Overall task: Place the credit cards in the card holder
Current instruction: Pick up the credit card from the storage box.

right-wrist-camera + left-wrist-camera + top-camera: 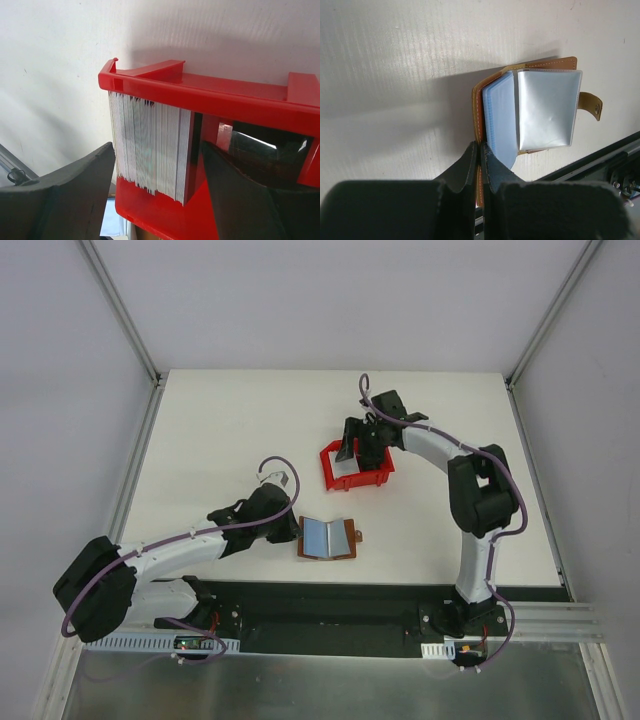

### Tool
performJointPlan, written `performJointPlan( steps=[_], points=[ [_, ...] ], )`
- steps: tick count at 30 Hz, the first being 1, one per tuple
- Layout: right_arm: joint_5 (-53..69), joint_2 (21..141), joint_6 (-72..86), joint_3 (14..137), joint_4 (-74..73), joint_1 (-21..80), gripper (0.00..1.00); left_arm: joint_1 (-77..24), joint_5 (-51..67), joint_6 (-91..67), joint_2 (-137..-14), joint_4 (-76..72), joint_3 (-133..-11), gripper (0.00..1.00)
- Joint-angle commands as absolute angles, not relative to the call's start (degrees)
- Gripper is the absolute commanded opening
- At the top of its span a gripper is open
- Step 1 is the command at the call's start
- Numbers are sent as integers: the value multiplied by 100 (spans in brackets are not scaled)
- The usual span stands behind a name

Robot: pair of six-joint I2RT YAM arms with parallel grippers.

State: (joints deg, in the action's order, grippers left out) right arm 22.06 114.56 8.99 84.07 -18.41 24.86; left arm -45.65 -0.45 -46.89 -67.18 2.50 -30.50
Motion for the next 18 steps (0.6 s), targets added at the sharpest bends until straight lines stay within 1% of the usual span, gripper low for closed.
performJointPlan(
  steps=[1, 4, 12, 18],
  points=[
    [2365, 11030, 1011, 8376, -1705, 2514, 71, -4518, -35, -4597, -6768, 290, -3234, 0],
    [2390, 11004, 1002, 8385, -1696, 2514, 65, -4526, -26, -4588, -6776, 299, -3243, 0],
    [2347, 11021, 984, 8420, -1749, 2514, 56, -4526, -26, -4588, -6785, 290, -3243, 0],
    [2224, 10969, 932, 8455, -1810, 2496, 45, -4526, -26, -4588, -6794, 299, -3243, 0]
  ],
)
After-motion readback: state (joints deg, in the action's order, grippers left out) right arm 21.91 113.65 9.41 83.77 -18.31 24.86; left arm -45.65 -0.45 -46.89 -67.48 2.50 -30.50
